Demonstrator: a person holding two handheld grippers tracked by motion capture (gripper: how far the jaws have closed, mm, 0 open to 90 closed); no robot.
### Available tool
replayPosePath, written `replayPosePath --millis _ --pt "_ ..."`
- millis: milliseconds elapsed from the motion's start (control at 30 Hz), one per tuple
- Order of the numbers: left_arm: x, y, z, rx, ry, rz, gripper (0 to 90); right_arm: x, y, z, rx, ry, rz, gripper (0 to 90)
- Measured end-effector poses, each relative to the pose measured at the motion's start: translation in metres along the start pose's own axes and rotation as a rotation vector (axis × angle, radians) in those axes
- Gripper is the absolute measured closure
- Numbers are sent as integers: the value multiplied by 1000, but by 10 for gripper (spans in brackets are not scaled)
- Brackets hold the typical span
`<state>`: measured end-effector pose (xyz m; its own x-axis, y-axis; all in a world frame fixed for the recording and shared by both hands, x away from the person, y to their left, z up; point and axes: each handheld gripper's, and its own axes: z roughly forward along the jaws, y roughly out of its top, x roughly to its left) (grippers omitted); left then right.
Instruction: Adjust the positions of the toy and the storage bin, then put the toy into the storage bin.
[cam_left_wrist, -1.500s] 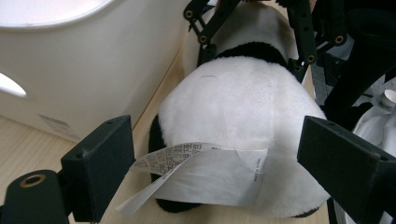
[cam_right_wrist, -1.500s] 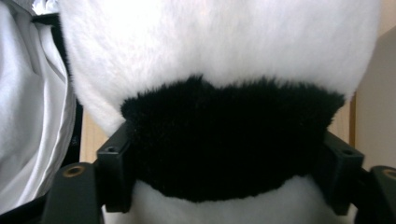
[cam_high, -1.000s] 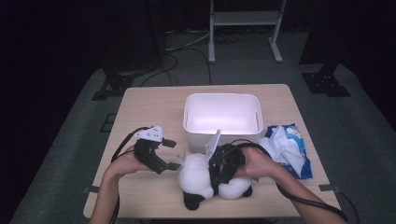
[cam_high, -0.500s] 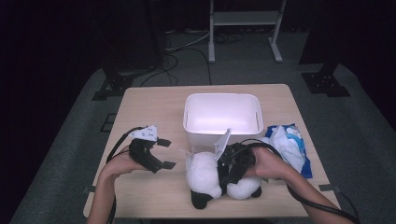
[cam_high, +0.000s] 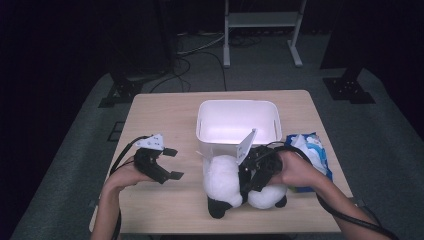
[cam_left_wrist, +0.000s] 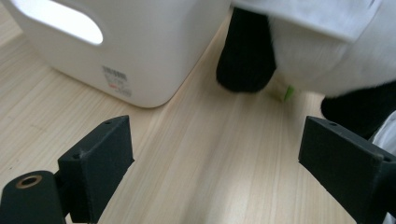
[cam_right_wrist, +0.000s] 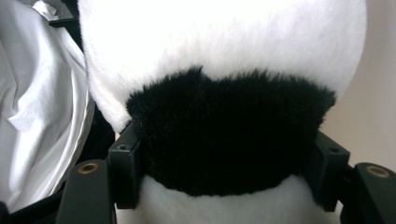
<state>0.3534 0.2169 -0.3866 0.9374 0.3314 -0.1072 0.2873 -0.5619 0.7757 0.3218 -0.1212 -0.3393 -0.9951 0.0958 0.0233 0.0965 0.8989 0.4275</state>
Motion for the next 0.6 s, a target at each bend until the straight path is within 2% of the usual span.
replayPosePath --millis 133,600 --pt "2 -2 -2 -3 8 -9 86 0 3 -12 -2 -8 7 302" --pt "5 -6 -2 -2 9 -21 85 -6 20 -52 -30 -31 -16 302"
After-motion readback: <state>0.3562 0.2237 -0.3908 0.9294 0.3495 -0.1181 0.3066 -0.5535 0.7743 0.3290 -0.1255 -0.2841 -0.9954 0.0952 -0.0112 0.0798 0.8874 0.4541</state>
